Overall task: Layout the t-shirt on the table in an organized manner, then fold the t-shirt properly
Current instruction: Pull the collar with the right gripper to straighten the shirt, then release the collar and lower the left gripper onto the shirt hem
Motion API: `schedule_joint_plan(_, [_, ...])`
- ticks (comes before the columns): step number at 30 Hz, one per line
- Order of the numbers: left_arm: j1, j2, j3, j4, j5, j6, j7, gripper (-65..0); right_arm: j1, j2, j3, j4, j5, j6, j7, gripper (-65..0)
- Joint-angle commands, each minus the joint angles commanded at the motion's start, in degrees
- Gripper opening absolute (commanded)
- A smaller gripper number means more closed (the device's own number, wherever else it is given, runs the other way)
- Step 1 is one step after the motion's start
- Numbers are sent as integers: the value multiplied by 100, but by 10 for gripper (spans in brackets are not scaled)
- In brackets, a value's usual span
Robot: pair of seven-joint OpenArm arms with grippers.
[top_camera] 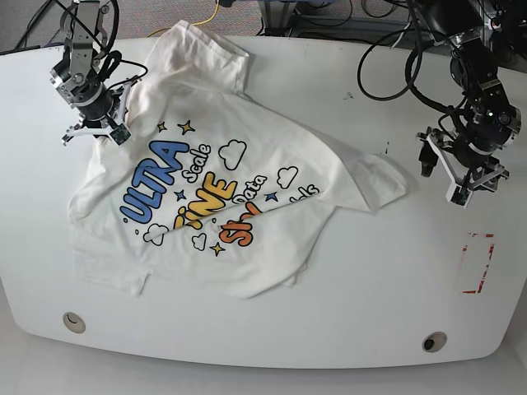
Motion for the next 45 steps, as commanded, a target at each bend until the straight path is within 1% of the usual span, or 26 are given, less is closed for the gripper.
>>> schedule_joint_plan(2, [-9,0,0,0,0,0,0,-179,-35,-132,26,79,-18,0,0,-422])
schedule_joint_plan(3, [-9,0,0,0,0,0,0,-179,-44,-176,62,105,-18,0,0,-388])
schedule_joint_plan(4, [-9,0,0,0,0,0,0,-179,-62,-220,123,132,-18,0,0,-347])
schedule_joint_plan(5, [-9,0,0,0,0,0,0,-179,-114,-316,255,158,-18,0,0,-281])
schedule_joint_plan(7, [-9,-9,0,0,0,0,0,-179,-176,-422,387,167,-18,0,0,-201])
schedule_joint_plan(8, [-9,-9,0,0,0,0,0,-179,-220,-466,475,167,-18,0,0,-149])
schedule_joint_plan(11, [-9,-9,9,-9,-9,0,0,-179,-308,-527,686,167,0,0,0,-35])
schedule_joint_plan(12, [-9,-9,18,-9,-9,0,0,-179,-334,-545,765,167,9,0,0,-10])
schedule_joint_plan(13, [-9,-9,70,-9,-9,0,0,-179,-378,-554,897,167,9,0,0,0])
schedule_joint_plan(16, [-9,-18,290,-9,-9,0,0,-179,-387,-563,1178,167,35,0,0,0])
schedule_joint_plan(18, [-9,-18,369,-9,-9,0,0,-179,-369,-598,1345,149,176,0,0,0])
schedule_joint_plan(23, [-9,-26,431,-18,0,0,0,-179,-176,-668,1996,114,1064,0,-70,0])
schedule_joint_plan(26, [-26,-18,501,-18,0,0,0,-179,88,-642,2391,-44,1679,0,-668,0])
schedule_joint_plan(28, [-26,-18,598,-18,0,0,0,-179,325,-633,2699,-211,2207,0,-1064,0])
schedule_joint_plan(29, [-26,-18,633,-18,0,0,0,-179,440,-633,2866,-325,2462,0,-1231,0])
schedule_joint_plan(31, [-18,-18,668,-9,0,0,0,-179,624,-633,3103,-501,2778,0,-1477,0])
schedule_joint_plan(34, [-18,-18,756,-9,0,0,0,-179,888,-633,3393,-695,3077,0,-1899,0])
schedule_joint_plan(40, [-44,-18,774,-9,0,0,0,-179,1213,-686,3877,-721,3411,0,-2884,0])
schedule_joint_plan(42, [-44,-18,774,-9,0,0,0,-179,1231,-686,4009,-721,3640,0,-3314,0])
schedule_joint_plan(45, [-53,-18,774,-9,0,0,0,-179,1187,-686,4158,-721,4141,0,-3851,0])
